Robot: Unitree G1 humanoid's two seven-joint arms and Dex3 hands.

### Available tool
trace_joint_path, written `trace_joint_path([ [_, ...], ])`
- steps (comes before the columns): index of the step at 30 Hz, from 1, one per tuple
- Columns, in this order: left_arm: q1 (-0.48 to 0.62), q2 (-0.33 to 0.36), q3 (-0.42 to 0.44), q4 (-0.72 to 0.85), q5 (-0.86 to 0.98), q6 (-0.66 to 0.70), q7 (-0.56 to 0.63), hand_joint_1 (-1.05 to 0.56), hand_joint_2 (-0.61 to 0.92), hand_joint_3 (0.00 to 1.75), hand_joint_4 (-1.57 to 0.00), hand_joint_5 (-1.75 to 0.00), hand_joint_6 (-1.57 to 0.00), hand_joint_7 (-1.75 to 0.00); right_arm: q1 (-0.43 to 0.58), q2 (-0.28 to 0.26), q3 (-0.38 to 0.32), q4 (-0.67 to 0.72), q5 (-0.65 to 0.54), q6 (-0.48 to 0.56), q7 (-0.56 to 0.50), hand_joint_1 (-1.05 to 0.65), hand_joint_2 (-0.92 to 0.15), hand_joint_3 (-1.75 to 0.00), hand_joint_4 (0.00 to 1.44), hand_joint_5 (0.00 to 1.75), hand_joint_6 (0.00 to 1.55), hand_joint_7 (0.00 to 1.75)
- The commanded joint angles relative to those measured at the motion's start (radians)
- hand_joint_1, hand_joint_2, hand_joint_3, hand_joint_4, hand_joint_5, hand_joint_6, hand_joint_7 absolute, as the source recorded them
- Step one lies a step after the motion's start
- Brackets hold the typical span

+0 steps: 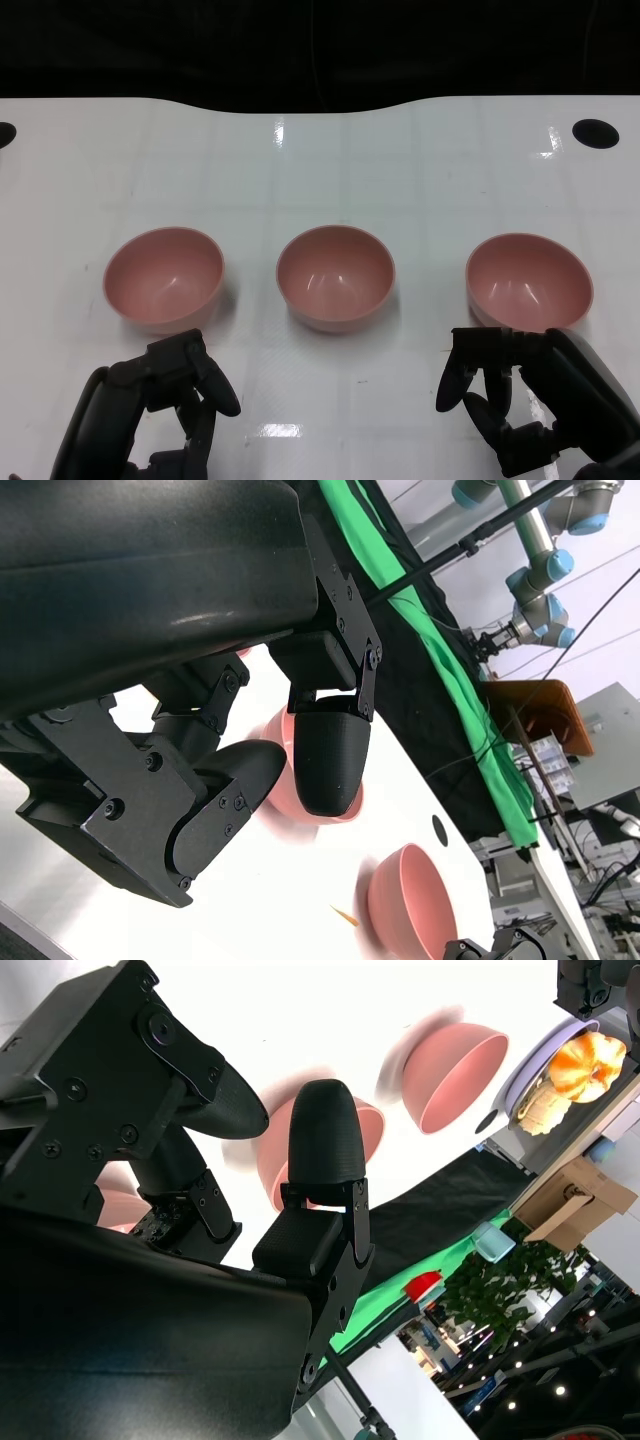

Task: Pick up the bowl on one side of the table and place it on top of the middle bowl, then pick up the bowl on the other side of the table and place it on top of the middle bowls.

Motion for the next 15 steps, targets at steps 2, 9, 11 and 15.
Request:
trace_joint_path([
  [2,-0.006,0.017,0.011,0.006,-0.006,0.005,-0.011,-0.13,0.34,1.43,-0.87,-1.74,-0.80,-1.49,0.001,-0.001,-0.007,-0.005,-0.009,-0.004,-0.023,-0.05,-0.21,-1.48,0.89,1.74,0.86,1.22],
  [9,-0.012,0.023,0.016,0.012,-0.006,0.004,-0.013,-0.11,0.34,1.43,-0.86,-1.75,-0.79,-1.50,-0.005,0.010,-0.015,-0.018,-0.019,0.018,-0.043,-0.07,-0.31,-1.30,0.79,1.59,0.80,1.06],
  [11,-0.013,0.024,0.018,0.015,-0.006,0.000,-0.016,-0.11,0.34,1.43,-0.86,-1.75,-0.79,-1.51,-0.010,0.012,-0.019,-0.019,-0.033,0.021,-0.061,-0.09,-0.31,-1.24,0.75,1.41,0.78,0.96],
  [15,-0.010,0.026,0.016,0.010,-0.013,0.004,-0.019,-0.11,0.34,1.44,-0.86,-1.74,-0.79,-1.51,-0.013,0.002,-0.024,-0.047,-0.076,0.057,-0.076,-0.14,-0.33,-1.15,0.68,1.33,0.73,0.87],
])
